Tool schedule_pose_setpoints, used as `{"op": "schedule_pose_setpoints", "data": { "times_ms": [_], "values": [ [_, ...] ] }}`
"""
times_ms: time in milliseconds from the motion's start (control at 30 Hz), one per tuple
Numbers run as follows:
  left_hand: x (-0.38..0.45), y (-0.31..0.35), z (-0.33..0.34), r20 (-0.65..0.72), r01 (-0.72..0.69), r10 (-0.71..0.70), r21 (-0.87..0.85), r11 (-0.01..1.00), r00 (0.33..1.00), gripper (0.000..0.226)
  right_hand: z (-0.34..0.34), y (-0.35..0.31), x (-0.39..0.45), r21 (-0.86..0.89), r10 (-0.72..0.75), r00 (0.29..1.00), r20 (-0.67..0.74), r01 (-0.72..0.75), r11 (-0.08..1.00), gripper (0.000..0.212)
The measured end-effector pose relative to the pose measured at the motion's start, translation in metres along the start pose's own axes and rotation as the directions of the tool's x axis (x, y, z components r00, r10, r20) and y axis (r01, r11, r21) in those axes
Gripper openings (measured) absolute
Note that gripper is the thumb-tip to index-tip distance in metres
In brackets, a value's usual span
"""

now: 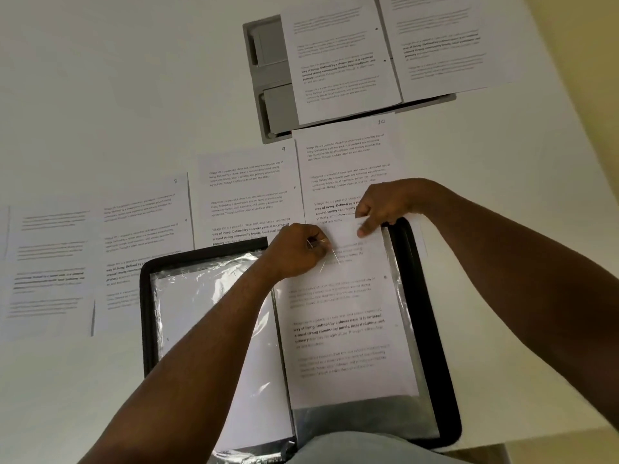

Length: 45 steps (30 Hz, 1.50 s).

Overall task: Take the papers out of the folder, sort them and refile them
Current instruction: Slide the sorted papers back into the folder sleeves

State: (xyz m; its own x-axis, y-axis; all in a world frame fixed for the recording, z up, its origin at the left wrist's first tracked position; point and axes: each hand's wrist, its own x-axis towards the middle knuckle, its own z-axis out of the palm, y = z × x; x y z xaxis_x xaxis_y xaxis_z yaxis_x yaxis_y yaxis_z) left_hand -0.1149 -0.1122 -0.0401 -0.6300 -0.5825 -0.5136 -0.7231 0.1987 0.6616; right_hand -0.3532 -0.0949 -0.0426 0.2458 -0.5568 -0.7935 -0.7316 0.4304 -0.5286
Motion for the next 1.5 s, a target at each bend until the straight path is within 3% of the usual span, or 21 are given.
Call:
{"op": "schedule_pose_setpoints", "data": {
  "times_ms": [100, 167, 233, 367, 467, 567, 700, 800, 900, 967, 1033, 1133, 1200, 1300, 1433, 1500],
  "values": [
    [-0.001, 0.003, 0.0, -0.01, -0.011, 0.011, 0.005, 1.0, 1.0, 0.012, 0.003, -0.008, -0.003, -0.02, -0.062, 0.995, -0.077, 0.061, 0.998, 0.034],
    [-0.002, 0.004, 0.0, -0.023, -0.009, 0.009, 0.004, 1.0, 1.0, 0.012, 0.008, -0.012, -0.004, -0.114, -0.045, 0.998, 0.043, 0.05, 0.992, 0.042],
    [-0.002, 0.003, 0.002, -0.037, -0.003, 0.003, 0.008, 1.0, 0.999, 0.012, 0.012, -0.01, -0.005, -0.118, -0.054, 0.996, 0.071, 0.062, 0.991, 0.042],
    [-0.005, 0.001, 0.007, -0.097, 0.001, -0.002, -0.005, 1.0, 0.995, 0.012, 0.017, -0.004, -0.017, 0.021, -0.09, 0.99, -0.109, 0.093, 0.995, 0.045],
    [-0.009, 0.0, 0.01, -0.131, -0.019, 0.017, -0.016, 1.0, 0.991, 0.01, 0.027, 0.001, -0.031, -0.002, -0.09, 0.987, -0.137, 0.09, 0.996, 0.058],
    [-0.013, 0.001, 0.013, -0.144, -0.021, 0.025, 0.035, 0.999, 0.989, 0.013, 0.043, 0.003, -0.038, -0.068, -0.148, 0.963, -0.224, 0.136, 0.988, 0.037],
    [-0.016, 0.002, 0.016, -0.208, -0.041, 0.055, 0.072, 0.997, 0.977, 0.012, 0.061, 0.002, -0.038, -0.033, -0.204, 0.898, -0.389, 0.208, 0.978, 0.035],
    [-0.018, 0.002, 0.016, -0.188, -0.042, 0.057, 0.082, 0.996, 0.98, 0.007, 0.066, -0.002, -0.041, -0.147, -0.196, 0.908, -0.37, 0.151, 0.978, 0.024],
    [-0.022, 0.003, 0.014, -0.158, -0.012, 0.027, 0.095, 0.995, 0.987, 0.006, 0.068, -0.005, -0.044, -0.135, -0.165, 0.915, -0.368, 0.123, 0.983, 0.023],
    [-0.024, 0.004, 0.014, -0.164, -0.016, 0.035, 0.116, 0.993, 0.986, 0.007, 0.07, -0.004, -0.048, -0.1, -0.141, 0.908, -0.394, 0.11, 0.989, 0.026],
    [-0.026, 0.006, 0.014, -0.184, -0.022, 0.045, 0.122, 0.992, 0.982, 0.01, 0.073, -0.004, -0.054, -0.039, -0.101, 0.886, -0.452, 0.093, 0.995, 0.044],
    [-0.03, 0.004, 0.016, -0.226, -0.025, 0.043, 0.084, 0.996, 0.973, 0.014, 0.087, 0.0, -0.064, 0.196, 0.035, 0.838, -0.545, 0.086, 0.977, 0.064],
    [-0.034, 0.005, 0.016, -0.25, -0.023, 0.037, 0.061, 0.998, 0.968, 0.016, 0.1, 0.006, -0.07, 0.338, 0.121, 0.829, -0.547, 0.087, 0.937, 0.057],
    [-0.035, 0.004, 0.018, -0.295, -0.047, 0.058, 0.044, 0.998, 0.954, 0.029, 0.112, 0.012, -0.08, 0.454, 0.18, 0.893, -0.413, 0.031, 0.891, 0.03],
    [-0.047, 0.002, 0.02, -0.361, -0.05, 0.033, -0.039, 0.998, 0.932, 0.056, 0.119, 0.007, -0.087, 0.665, 0.131, 0.961, -0.244, 0.068, 0.744, 0.026],
    [-0.106, -0.008, 0.025, -0.472, -0.057, 0.017, -0.071, 0.996, 0.881, 0.056, 0.147, -0.027, -0.105, 0.722, 0.039, 0.97, -0.24, 0.151, 0.675, 0.028]
  ]
}}
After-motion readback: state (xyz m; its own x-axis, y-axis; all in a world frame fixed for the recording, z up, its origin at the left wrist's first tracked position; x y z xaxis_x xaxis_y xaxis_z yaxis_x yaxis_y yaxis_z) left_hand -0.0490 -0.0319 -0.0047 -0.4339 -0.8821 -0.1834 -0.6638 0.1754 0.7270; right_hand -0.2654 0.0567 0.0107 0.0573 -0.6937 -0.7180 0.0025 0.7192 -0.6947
